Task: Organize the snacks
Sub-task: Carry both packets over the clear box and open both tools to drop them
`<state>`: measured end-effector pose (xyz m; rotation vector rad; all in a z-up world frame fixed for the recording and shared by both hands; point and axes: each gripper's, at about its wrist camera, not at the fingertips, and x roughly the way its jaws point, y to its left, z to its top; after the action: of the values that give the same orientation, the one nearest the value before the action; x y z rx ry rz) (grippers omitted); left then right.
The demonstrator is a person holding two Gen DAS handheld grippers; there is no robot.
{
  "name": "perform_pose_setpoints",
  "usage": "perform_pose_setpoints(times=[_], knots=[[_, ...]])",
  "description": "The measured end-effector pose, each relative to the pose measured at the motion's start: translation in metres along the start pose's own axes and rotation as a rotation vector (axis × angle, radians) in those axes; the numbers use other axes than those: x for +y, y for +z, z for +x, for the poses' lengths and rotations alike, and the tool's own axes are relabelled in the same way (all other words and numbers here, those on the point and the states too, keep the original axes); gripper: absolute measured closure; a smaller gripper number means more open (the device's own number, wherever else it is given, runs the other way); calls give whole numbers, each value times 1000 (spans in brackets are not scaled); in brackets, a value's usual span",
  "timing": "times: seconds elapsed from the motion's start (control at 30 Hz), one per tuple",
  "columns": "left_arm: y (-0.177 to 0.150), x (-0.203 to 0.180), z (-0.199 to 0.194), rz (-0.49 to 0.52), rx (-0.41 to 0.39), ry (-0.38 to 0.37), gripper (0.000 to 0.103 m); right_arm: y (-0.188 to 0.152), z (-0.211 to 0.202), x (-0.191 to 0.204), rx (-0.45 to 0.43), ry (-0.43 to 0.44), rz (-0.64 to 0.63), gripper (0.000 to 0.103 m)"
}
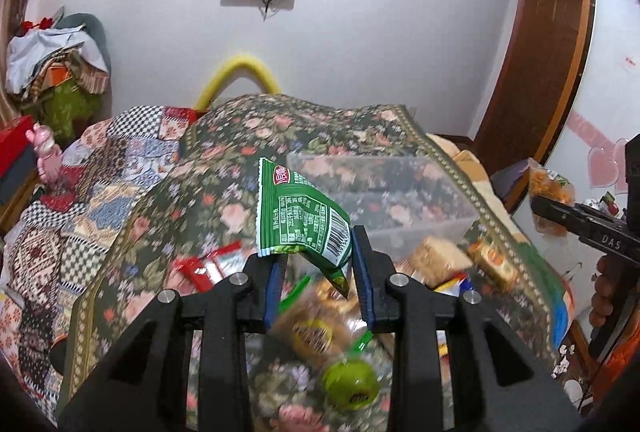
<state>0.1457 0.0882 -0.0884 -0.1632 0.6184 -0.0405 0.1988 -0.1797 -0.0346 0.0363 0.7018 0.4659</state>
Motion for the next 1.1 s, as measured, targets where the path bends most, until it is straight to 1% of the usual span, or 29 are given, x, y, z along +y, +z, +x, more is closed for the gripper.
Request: perform_pose_setpoints(times=[0.13,0.23,0.47,0.67,0.87,1.0,1.1], knots=[[15,-7,15,9,-3,-17,72,12,9,5,-22,5,-14,54],[25,-11,31,11,13,-43,72,21,18,7,-30,15,-12,54],[42,-17,76,26,61,-68,72,33,53,11,-11,22,-12,54],[49,-20,115,41,119,-80,72,41,93,10,50,-2,-37,54],[48,-28,147,96,169,-73,72,37,129,5,133,-8,-50,54],[46,-30,166,118,208,-74,71,32,144,4,177,-11,-52,54],[44,-28,178,101,254,-88,71,29,152,4,218,-1,-55,54]])
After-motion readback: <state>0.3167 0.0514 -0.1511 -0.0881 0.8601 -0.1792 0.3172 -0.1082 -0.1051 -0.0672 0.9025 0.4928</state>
